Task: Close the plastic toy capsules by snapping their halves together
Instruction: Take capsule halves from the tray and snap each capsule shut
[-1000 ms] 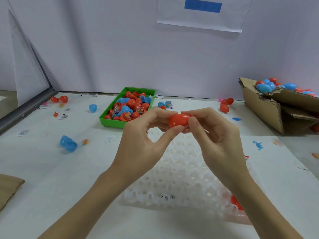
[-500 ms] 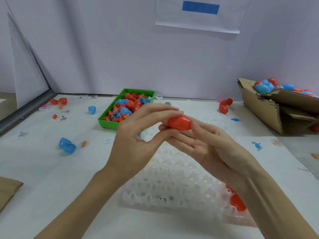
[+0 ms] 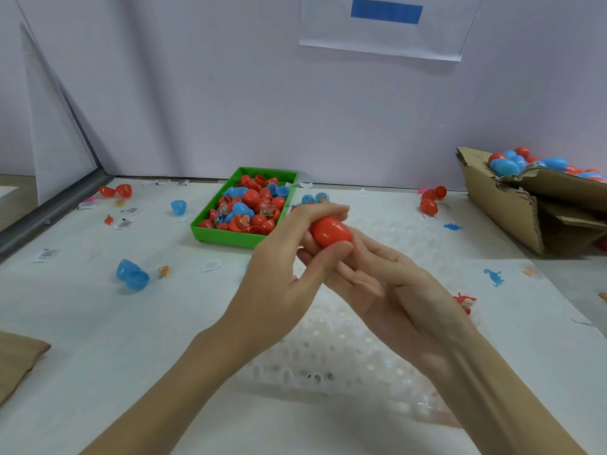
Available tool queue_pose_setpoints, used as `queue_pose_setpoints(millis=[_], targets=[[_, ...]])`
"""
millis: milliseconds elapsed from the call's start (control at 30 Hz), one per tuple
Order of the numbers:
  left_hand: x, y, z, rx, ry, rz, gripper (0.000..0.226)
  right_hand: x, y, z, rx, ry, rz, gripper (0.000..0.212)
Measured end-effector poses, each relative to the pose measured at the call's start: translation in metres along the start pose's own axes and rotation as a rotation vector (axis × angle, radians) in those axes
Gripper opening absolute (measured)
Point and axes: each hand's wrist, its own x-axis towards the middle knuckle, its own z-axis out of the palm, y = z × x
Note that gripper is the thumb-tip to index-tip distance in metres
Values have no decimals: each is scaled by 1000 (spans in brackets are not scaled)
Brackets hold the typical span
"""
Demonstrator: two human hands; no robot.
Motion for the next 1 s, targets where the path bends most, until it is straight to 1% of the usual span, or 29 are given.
queue_pose_setpoints(millis=[67,133,233,400,500,567,700,867,933,1000], targets=[[1,1,-1,115,22,71,34,0,-1,0,36,-9,20,40],[2,3,-3,166,37,113,30,0,-2,0,73,-19,28,39],[4,8,-4,179,52,166,25,0,-1,1,84,-40,34,37],[4,12,-7,172,-20,221,26,0,-1,0,61,-62,67,39],[2,11,-6,197,-9,250,27,0,2,2,137,-103,93,37],[1,9,-5,196,3,256,29,0,5,4,173,-103,87,36],[0,7,-1,200,13,249,27,1,8,4,128,-75,46,36],[-1,7,-1,206,22,267,28,3,7,3,100,-95,30,36],[0,6,-1,194,14,260,28,2,6,1,94,-99,21,36],[0,3,0,156,4,223,29,1,4,-2,56,-67,5,37]])
